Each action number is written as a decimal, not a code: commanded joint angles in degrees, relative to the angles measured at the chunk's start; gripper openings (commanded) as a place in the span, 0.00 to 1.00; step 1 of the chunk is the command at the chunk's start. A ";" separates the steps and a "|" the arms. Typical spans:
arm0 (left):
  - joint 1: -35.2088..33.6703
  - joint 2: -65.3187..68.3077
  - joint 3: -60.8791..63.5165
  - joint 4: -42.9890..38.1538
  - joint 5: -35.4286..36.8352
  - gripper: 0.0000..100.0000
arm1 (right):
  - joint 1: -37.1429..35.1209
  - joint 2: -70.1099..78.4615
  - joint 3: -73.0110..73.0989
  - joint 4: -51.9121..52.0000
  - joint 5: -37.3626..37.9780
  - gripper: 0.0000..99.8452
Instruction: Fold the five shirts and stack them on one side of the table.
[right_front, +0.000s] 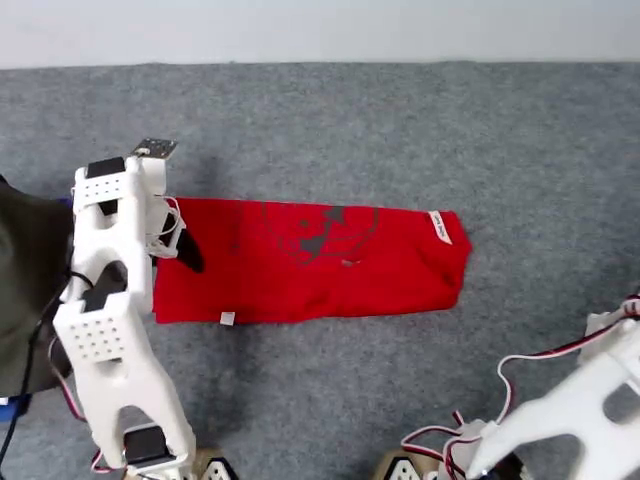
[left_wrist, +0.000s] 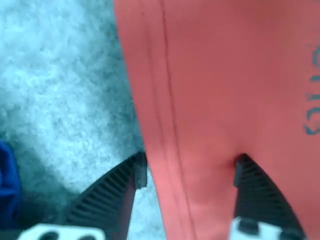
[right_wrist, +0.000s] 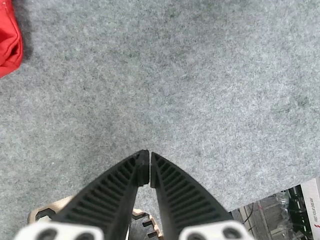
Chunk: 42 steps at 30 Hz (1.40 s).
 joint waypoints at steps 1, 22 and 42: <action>-0.09 2.55 -5.93 1.49 0.09 0.28 | 0.13 -1.80 -2.46 0.40 0.53 0.01; 4.04 5.98 -22.81 15.65 -5.80 0.01 | 0.13 -1.80 -2.46 0.31 0.53 0.01; 29.36 -25.05 -4.97 15.65 -4.66 0.01 | 0.13 -1.80 -2.37 -0.13 0.53 0.01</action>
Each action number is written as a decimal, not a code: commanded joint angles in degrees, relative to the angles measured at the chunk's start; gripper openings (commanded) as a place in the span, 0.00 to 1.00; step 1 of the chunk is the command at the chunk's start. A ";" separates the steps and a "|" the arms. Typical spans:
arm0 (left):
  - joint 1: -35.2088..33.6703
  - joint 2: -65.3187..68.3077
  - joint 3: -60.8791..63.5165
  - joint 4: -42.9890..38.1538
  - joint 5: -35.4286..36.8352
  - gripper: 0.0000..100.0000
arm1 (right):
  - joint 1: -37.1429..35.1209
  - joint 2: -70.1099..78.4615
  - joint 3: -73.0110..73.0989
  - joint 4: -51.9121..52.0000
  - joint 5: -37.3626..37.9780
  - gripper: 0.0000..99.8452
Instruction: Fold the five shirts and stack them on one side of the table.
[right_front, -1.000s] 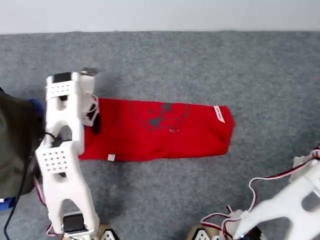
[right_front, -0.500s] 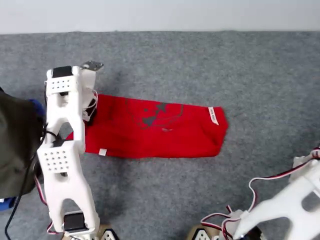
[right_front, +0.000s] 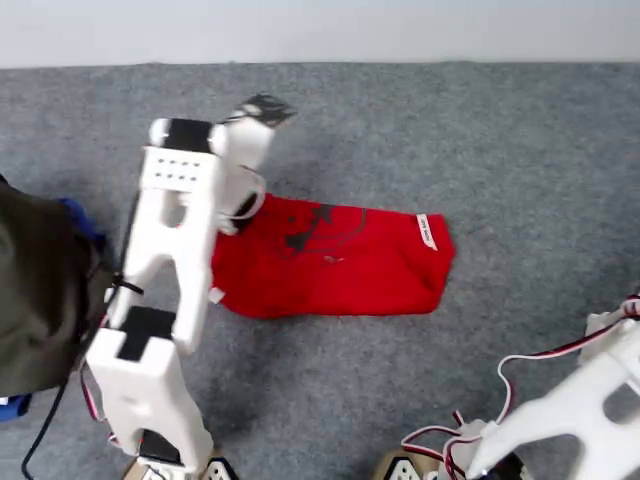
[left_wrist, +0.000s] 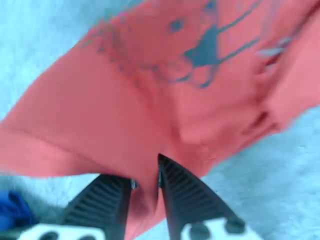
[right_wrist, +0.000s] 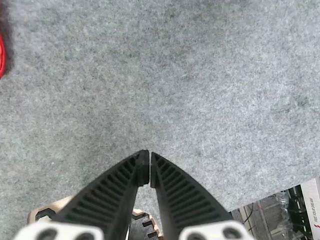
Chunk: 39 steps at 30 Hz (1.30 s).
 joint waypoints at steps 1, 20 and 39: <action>6.95 -4.57 -0.22 1.32 0.44 0.01 | 0.13 -1.80 -2.37 -0.13 0.53 0.01; 24.88 -4.40 -0.48 -9.85 11.25 0.01 | 0.13 -1.63 -2.37 -0.22 0.53 0.01; 29.71 12.31 -19.47 -11.78 16.88 0.13 | 0.13 -1.27 -2.37 -0.22 0.53 0.01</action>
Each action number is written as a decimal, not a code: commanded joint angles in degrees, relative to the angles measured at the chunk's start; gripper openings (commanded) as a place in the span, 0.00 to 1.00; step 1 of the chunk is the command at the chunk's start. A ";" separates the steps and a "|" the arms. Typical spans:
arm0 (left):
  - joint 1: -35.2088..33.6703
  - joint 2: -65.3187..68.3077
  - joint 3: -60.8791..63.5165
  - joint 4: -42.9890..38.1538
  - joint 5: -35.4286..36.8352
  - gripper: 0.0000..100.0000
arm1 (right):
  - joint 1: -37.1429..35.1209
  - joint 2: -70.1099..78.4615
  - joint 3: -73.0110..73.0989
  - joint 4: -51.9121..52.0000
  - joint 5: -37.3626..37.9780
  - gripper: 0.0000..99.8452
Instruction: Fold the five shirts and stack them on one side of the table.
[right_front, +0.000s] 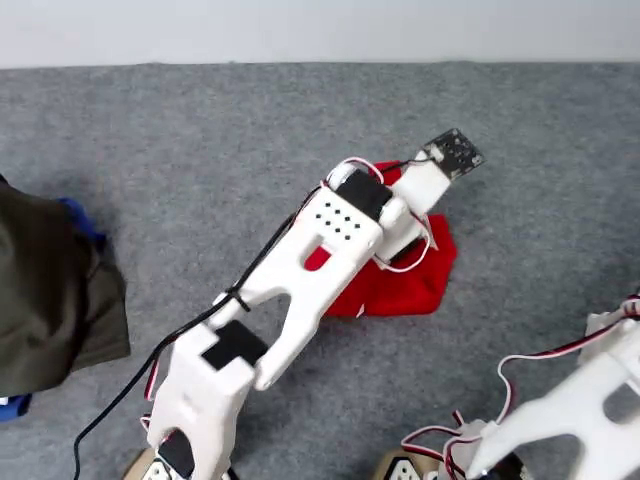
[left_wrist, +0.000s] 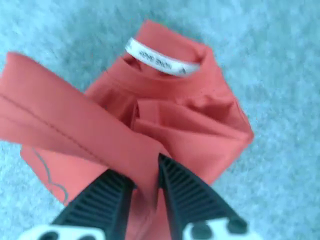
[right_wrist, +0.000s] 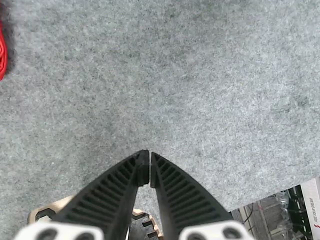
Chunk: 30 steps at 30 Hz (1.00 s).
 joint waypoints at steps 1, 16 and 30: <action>0.44 1.85 -10.51 3.96 3.25 0.17 | 0.13 -1.27 -2.37 -0.22 0.53 0.01; -0.35 6.15 -26.51 15.56 2.64 0.15 | -0.57 -1.36 -2.37 0.04 0.44 0.01; -17.32 -17.23 -1.27 15.56 -4.13 0.01 | -21.67 -1.01 -2.37 -0.22 -7.30 0.01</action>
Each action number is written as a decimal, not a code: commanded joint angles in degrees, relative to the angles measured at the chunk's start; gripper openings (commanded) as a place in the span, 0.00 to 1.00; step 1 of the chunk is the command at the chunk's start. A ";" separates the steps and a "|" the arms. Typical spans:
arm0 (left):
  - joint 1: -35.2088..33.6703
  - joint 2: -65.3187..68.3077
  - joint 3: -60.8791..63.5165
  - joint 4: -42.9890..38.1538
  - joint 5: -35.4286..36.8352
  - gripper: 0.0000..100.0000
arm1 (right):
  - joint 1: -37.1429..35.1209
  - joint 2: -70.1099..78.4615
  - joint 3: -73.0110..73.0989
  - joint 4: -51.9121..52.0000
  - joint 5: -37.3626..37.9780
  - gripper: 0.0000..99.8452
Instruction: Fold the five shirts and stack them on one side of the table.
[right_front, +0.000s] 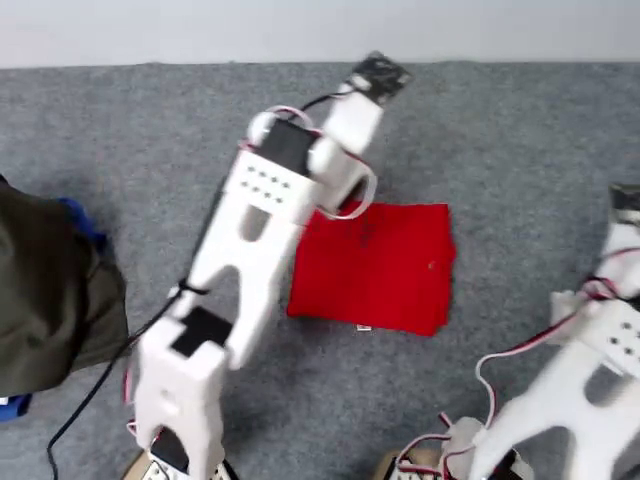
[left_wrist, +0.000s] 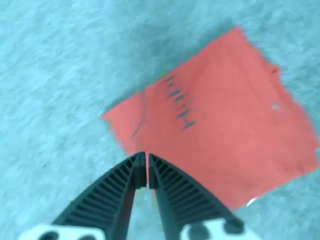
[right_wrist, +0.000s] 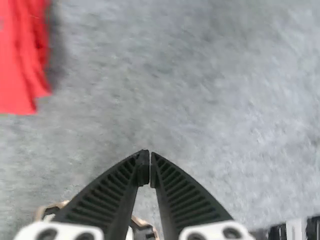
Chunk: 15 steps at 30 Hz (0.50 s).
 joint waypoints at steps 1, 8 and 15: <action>-5.63 -13.36 12.53 1.41 -4.75 0.01 | -10.07 -0.75 -2.37 -0.31 -5.36 0.01; -24.26 -30.86 30.37 1.32 -9.67 0.01 | -27.47 9.01 -2.55 -5.14 -17.85 0.02; -43.87 -38.24 36.70 1.32 -16.62 0.01 | -37.32 20.26 -2.73 -14.11 -24.88 0.15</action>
